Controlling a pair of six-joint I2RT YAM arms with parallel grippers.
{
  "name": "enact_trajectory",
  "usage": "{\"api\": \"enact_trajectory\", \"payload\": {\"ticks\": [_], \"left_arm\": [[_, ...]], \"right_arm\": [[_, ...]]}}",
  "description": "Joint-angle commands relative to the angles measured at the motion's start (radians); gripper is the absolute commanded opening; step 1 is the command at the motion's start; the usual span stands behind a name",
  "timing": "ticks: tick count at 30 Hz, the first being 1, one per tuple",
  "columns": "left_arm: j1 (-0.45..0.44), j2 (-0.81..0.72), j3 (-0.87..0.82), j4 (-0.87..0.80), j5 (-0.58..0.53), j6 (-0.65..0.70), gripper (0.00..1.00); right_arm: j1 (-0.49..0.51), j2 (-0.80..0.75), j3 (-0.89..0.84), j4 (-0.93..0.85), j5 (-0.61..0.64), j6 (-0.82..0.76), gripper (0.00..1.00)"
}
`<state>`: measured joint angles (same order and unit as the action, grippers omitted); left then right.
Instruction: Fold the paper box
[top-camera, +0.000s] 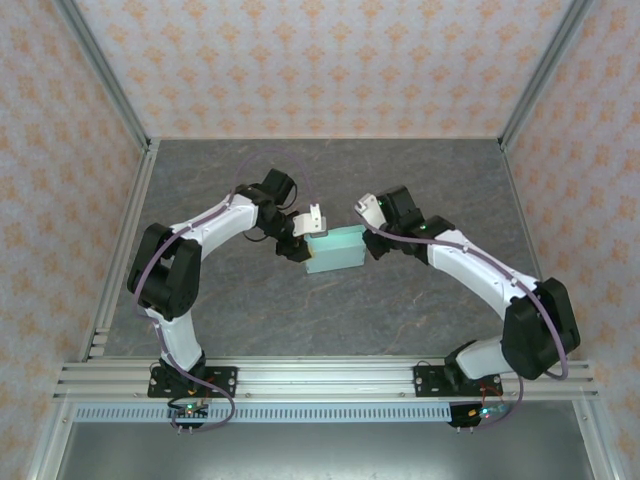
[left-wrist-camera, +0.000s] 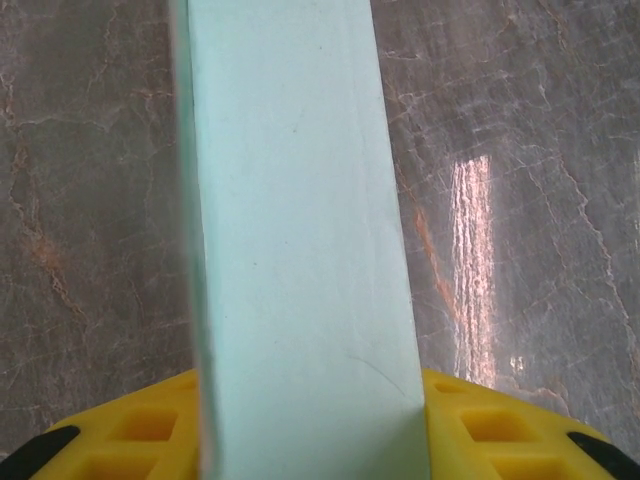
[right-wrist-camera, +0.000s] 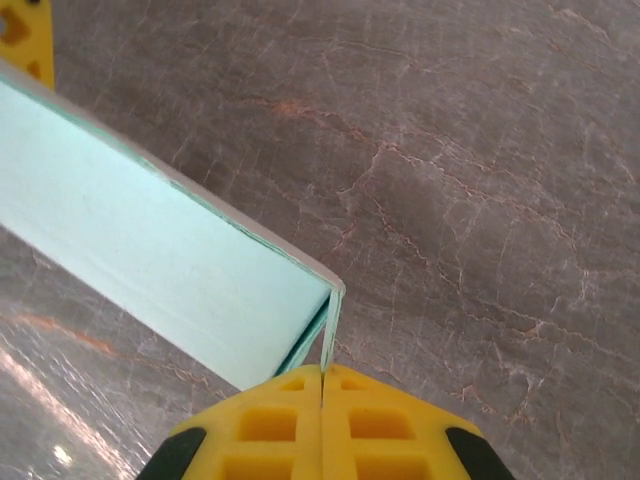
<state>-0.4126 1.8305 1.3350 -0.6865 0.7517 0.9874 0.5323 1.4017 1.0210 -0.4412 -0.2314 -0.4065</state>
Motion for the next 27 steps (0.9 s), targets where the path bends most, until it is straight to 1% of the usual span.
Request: {"api": "enact_trajectory", "payload": {"ticks": [1,5,9,17,27], "left_arm": [[-0.018,-0.005,-0.001,0.022,-0.071,-0.044,0.33],[-0.024,-0.009,0.001,0.03,-0.089,-0.067,0.29],[-0.026,-0.008,0.002,0.027,-0.096,-0.069,0.27],[-0.026,-0.004,0.007,0.021,-0.11,-0.07,0.27],[-0.026,0.004,0.016,0.018,-0.129,-0.078,0.26]], "right_arm": [[0.021,0.019,0.068,-0.042,0.042,0.192,0.02],[0.044,0.055,0.119,-0.099,0.104,0.329,0.02],[0.067,0.079,0.14,-0.123,0.153,0.385,0.02],[0.067,0.072,0.112,-0.103,0.194,0.386,0.01],[0.069,0.06,0.063,-0.056,0.164,0.427,0.0]]}}
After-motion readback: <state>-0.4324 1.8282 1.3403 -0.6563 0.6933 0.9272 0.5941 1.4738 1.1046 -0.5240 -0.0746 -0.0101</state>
